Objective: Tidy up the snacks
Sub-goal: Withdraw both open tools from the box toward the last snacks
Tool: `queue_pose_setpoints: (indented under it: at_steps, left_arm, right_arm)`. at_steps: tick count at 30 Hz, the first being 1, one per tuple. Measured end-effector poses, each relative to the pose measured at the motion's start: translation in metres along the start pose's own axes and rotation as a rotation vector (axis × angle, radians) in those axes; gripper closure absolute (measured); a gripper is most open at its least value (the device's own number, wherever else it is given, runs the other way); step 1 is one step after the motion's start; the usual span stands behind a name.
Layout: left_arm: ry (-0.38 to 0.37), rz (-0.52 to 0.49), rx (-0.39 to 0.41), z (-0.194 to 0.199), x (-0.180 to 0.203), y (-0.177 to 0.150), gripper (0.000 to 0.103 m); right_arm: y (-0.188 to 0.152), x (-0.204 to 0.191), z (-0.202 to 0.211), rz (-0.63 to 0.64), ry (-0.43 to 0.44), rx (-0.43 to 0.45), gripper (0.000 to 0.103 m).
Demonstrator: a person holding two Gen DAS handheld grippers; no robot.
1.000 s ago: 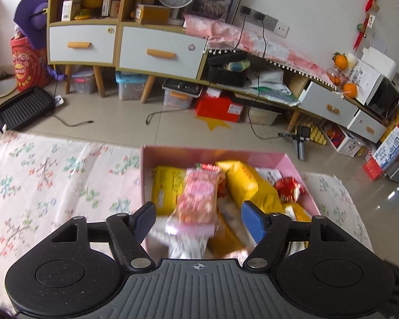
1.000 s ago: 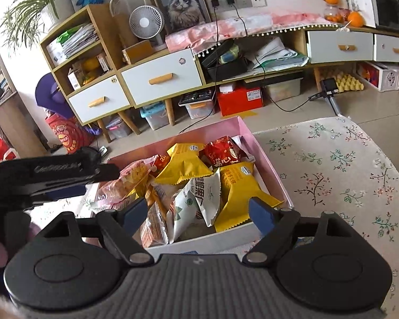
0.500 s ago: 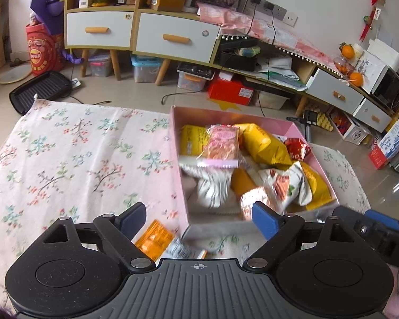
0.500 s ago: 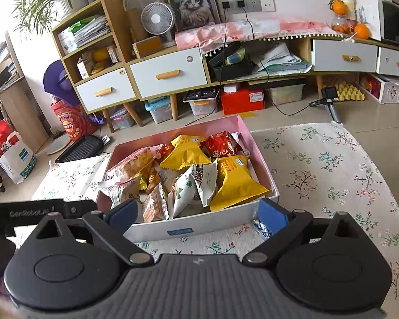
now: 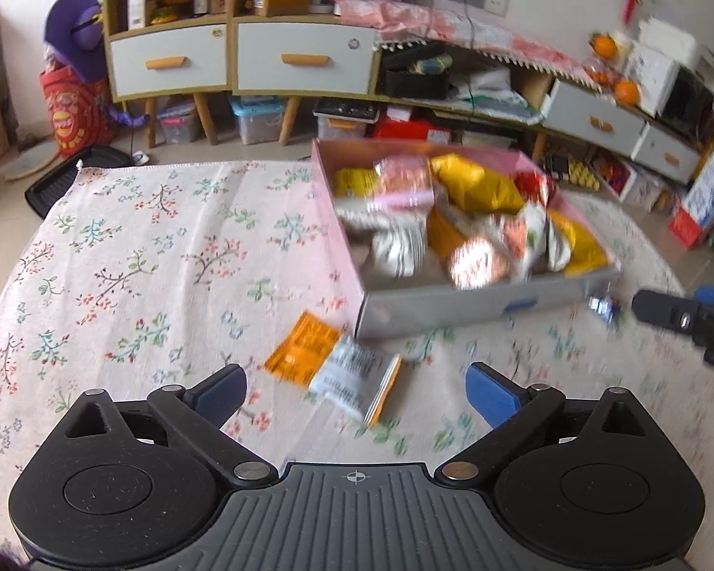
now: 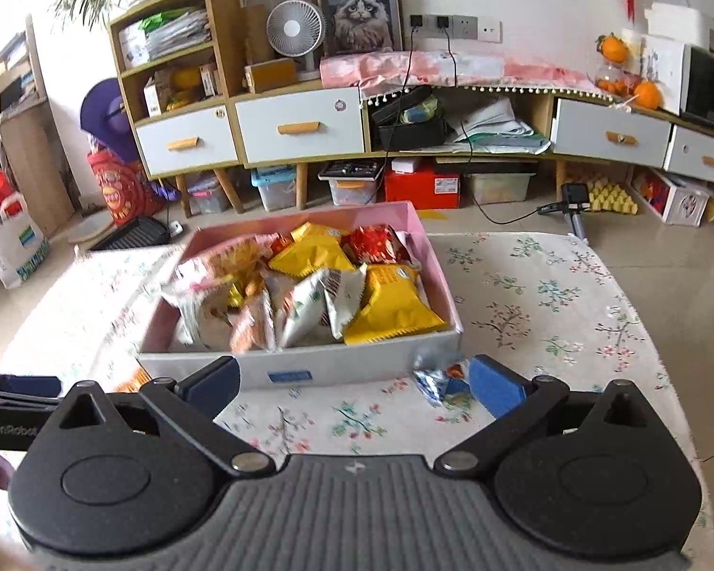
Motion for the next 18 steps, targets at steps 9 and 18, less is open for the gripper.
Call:
queue_pose_setpoints:
  at_steps: [9,18]
  left_arm:
    - [0.006,-0.178,0.034,-0.004,0.002,-0.026,0.003]
    - [0.028,-0.142,0.072,-0.024,-0.011,-0.027,0.002]
  right_arm:
    - [-0.018,0.014,-0.002,0.097,-0.028,-0.017,0.000]
    - [-0.038,0.042,-0.016,0.150,-0.052,-0.052,0.000]
Point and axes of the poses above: each gripper's, at about its wrist camera, not at the fingertips, and z roughly against the way its jaws point, x to its right, y to its top, the point moved 3 cm from there along -z, roughly the way its jaws point, and after that the axes turned 3 degrees about -z, right-handed, at the moved point
